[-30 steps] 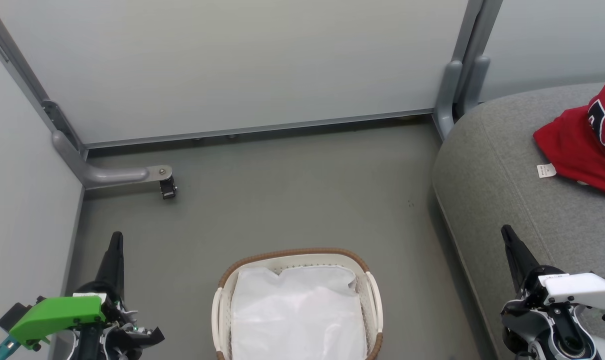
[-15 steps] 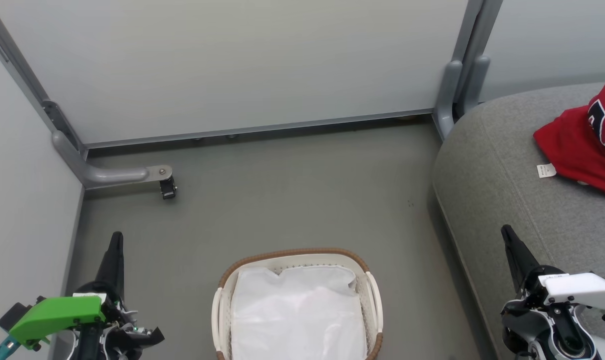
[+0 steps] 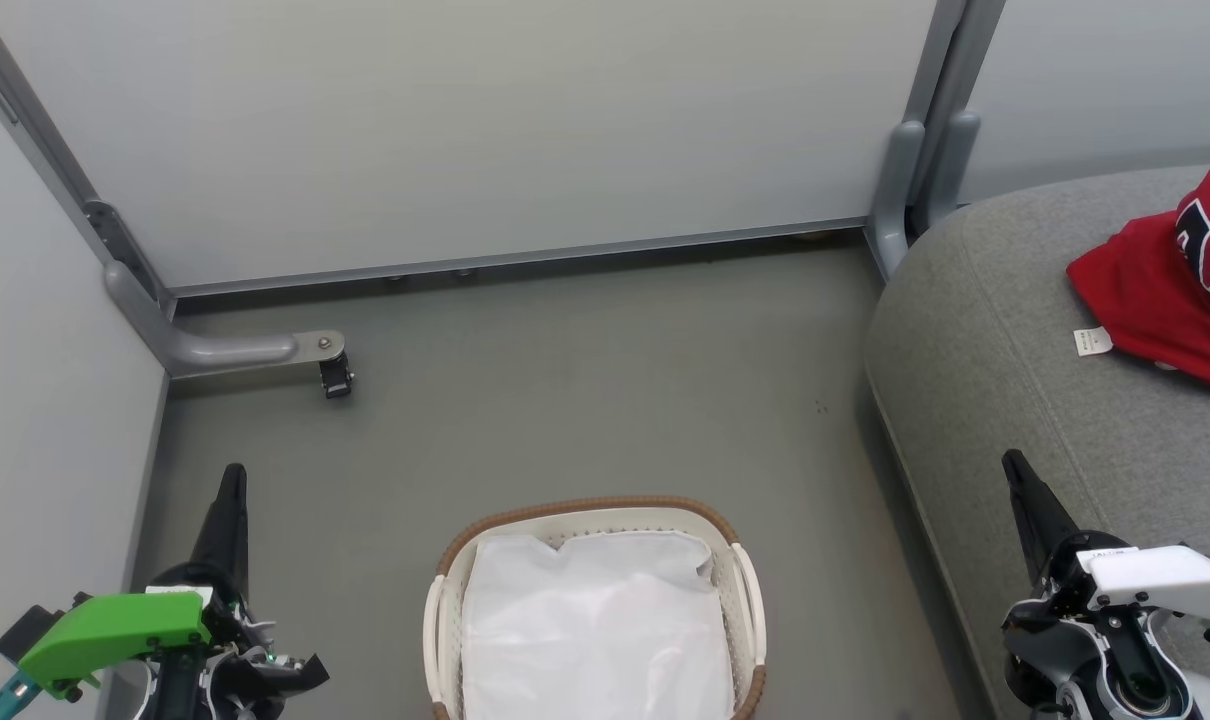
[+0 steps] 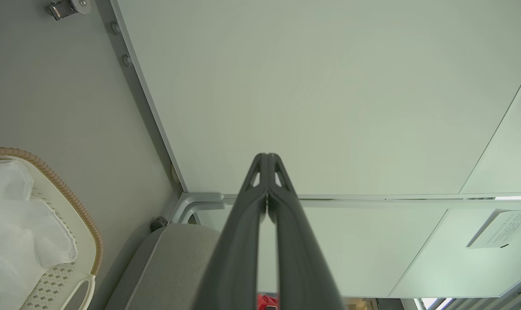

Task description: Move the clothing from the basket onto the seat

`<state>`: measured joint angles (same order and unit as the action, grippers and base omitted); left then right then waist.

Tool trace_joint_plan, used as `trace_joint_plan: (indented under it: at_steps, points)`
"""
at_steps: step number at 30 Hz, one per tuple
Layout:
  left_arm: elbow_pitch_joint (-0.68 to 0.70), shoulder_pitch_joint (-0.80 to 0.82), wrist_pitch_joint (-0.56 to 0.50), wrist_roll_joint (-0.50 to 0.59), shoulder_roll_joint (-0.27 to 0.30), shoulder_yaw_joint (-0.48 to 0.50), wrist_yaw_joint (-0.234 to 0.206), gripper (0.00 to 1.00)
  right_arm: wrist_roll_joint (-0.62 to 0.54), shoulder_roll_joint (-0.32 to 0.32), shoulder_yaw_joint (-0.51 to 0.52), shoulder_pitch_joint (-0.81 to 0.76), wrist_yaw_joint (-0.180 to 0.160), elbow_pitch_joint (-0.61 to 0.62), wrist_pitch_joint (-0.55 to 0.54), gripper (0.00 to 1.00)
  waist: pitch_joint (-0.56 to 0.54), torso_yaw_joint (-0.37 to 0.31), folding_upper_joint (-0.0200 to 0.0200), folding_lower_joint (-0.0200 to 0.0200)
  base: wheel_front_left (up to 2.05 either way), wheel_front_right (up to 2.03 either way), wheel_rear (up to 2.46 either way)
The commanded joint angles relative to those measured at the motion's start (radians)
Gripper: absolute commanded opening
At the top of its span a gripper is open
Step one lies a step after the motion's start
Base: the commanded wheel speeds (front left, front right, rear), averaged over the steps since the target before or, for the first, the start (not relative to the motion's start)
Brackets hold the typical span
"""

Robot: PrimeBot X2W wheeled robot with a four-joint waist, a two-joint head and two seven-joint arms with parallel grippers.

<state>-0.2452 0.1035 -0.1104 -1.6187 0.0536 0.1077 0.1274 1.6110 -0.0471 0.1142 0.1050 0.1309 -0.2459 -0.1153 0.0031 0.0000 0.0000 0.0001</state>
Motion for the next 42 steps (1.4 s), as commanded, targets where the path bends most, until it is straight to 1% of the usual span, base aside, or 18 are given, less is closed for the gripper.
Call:
trace_joint_plan:
  at_steps: [1, 42]
  points:
    - [0.001, 0.011, -0.003, 0.003, 0.002, 0.005, 0.007, 0.0, 0.004, -0.006, 0.001, 0.007, 0.0, 0.003, -0.001, 0.0, 0.0, 0.0, 0.0, -0.0001, 0.0, 0.0, 0.0]
    - [0.001, 0.011, -0.005, 0.006, 0.0, 0.007, 0.007, 0.0, 0.004, -0.006, 0.001, 0.007, 0.0, 0.003, -0.001, 0.0, 0.0, 0.0, 0.0, -0.0001, 0.0, 0.0, 0.0]
